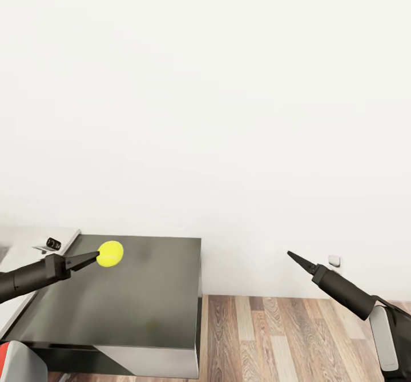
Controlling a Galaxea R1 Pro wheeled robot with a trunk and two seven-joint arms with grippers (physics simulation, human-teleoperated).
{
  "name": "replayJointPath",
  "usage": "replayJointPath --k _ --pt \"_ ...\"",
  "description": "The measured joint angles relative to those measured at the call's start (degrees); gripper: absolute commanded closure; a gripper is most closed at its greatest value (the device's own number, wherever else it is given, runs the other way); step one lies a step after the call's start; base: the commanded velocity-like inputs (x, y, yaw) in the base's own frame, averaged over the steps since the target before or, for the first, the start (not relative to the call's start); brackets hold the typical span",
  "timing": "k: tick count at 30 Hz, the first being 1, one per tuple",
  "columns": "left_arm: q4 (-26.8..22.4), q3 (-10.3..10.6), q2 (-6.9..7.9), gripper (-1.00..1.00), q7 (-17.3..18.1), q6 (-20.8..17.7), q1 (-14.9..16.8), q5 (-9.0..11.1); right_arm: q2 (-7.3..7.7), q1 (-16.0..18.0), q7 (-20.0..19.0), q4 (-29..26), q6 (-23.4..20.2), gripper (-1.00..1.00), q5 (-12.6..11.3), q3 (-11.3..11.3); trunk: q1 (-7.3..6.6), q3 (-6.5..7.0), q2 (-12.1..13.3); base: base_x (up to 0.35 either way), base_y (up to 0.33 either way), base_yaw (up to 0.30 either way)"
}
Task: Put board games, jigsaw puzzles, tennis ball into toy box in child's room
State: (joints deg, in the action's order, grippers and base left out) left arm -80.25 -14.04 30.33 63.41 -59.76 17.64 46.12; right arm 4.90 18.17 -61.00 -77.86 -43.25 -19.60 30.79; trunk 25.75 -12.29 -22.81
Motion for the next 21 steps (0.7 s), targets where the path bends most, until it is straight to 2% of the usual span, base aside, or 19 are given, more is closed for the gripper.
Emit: replayJointPath --k 5,12,21 --pt "0.01 -0.06 0.41 1.00 0.60 0.01 -0.09 0.27 0.07 0.05 -0.58 -0.01 0.00 -1.00 -0.06 0.32 0.00 0.47 0.00 0.000 0.000 0.000" --pt "0.01 0.09 2.47 1.00 1.00 0.01 -0.11 0.56 0.09 0.06 -2.11 -0.01 0.08 -1.00 -0.07 1.76 0.00 1.14 0.00 0.000 0.000 0.000" --pt "0.09 0.65 2.78 1.00 1.51 0.02 -0.11 0.55 0.06 0.06 -2.23 0.02 0.11 -1.00 -0.06 1.95 0.00 1.99 0.00 0.000 0.000 0.000"
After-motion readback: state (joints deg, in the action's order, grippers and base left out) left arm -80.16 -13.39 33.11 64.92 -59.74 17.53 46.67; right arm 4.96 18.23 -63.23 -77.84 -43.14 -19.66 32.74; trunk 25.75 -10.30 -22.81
